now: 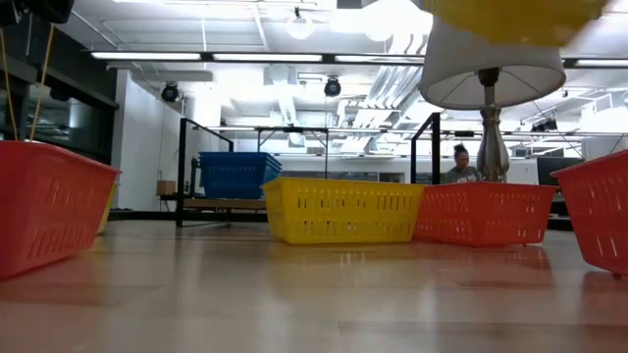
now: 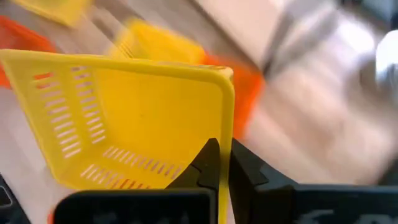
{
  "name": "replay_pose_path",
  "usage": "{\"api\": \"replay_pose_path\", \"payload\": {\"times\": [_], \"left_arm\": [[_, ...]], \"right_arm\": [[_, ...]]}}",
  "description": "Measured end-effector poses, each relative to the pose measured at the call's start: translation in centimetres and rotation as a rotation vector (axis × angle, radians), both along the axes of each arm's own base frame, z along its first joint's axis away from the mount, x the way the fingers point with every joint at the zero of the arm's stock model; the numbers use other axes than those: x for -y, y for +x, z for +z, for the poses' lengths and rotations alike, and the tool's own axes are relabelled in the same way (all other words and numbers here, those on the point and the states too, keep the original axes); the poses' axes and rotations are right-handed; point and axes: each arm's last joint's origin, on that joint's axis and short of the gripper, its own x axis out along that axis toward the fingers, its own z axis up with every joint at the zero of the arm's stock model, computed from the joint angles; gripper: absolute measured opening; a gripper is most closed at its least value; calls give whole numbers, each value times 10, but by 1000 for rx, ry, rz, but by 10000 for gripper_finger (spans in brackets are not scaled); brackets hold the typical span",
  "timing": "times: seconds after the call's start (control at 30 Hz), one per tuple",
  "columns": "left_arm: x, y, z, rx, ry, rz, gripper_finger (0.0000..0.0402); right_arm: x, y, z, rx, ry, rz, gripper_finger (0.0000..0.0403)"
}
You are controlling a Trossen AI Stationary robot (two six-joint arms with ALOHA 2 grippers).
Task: Stack baskets on shelf by color
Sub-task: Put the bottom right yellow bin on the shelf
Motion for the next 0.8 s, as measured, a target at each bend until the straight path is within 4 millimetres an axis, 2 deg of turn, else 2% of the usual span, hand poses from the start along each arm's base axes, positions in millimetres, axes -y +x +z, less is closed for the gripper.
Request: {"api": "replay_pose_path", "payload": {"times": [0.17,0.33,0.53,0.67,0.8], "left_arm": [[0,0,0,0,0,3,0],[0,0,0,0,1,4,0],[0,0,0,0,1,5,0],[0,0,0,1,1,7,0],[-1,0,0,0,1,7,0]], "right_arm": [[14,44,26,32,-169,196,1],[50,110,30,-43,-317,397,0],[123,175,10,-273,-462,556,0],[180,201,-13,-387,-440,595,0],[231,218,-38,-431,-375,600,0]]}}
